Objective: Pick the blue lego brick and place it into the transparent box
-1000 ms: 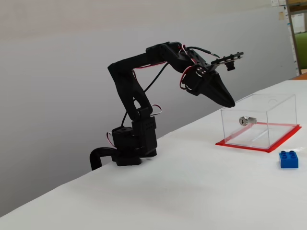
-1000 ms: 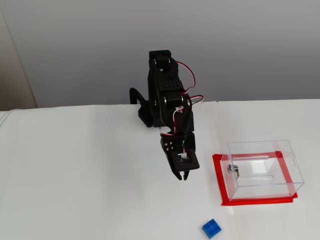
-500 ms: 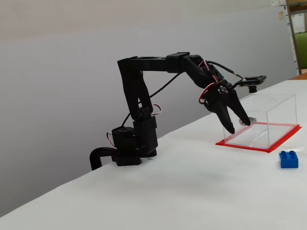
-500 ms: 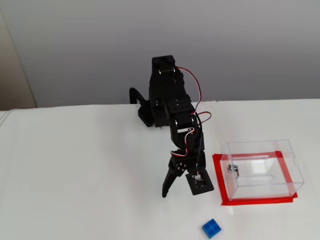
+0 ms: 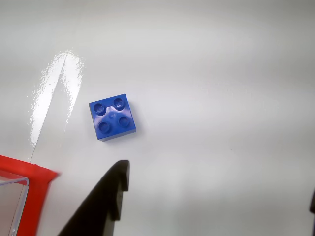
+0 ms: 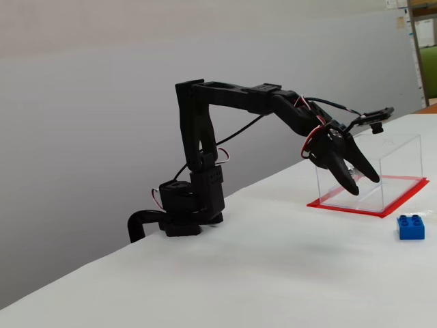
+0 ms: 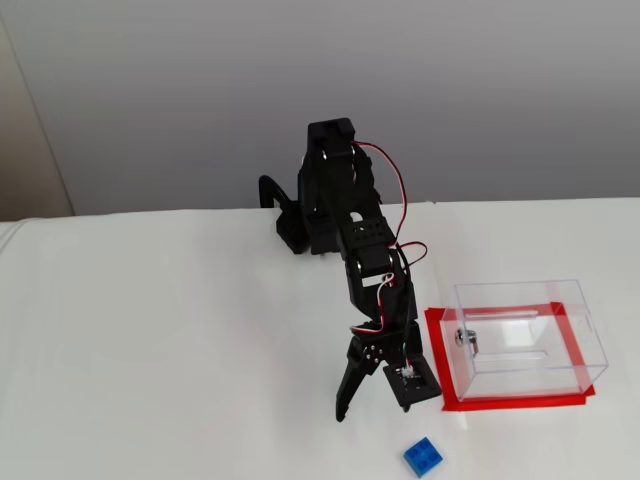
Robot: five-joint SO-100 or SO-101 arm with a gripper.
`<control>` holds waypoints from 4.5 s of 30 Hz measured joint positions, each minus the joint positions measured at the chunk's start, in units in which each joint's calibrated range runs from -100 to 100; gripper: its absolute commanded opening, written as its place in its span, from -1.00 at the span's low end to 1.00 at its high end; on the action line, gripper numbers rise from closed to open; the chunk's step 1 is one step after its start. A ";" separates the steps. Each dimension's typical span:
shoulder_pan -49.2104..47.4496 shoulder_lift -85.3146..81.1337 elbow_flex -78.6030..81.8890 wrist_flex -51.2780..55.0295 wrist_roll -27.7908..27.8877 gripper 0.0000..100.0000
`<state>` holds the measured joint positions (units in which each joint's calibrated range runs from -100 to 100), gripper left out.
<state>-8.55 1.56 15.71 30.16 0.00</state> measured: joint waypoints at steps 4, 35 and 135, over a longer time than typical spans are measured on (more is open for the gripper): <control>-1.18 2.96 -0.09 -2.83 0.00 -0.21; -7.05 24.27 -16.33 -4.54 0.98 -0.21; -9.29 -10.40 -12.00 -1.71 3.71 -0.81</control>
<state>-17.84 -8.84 3.71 28.45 3.71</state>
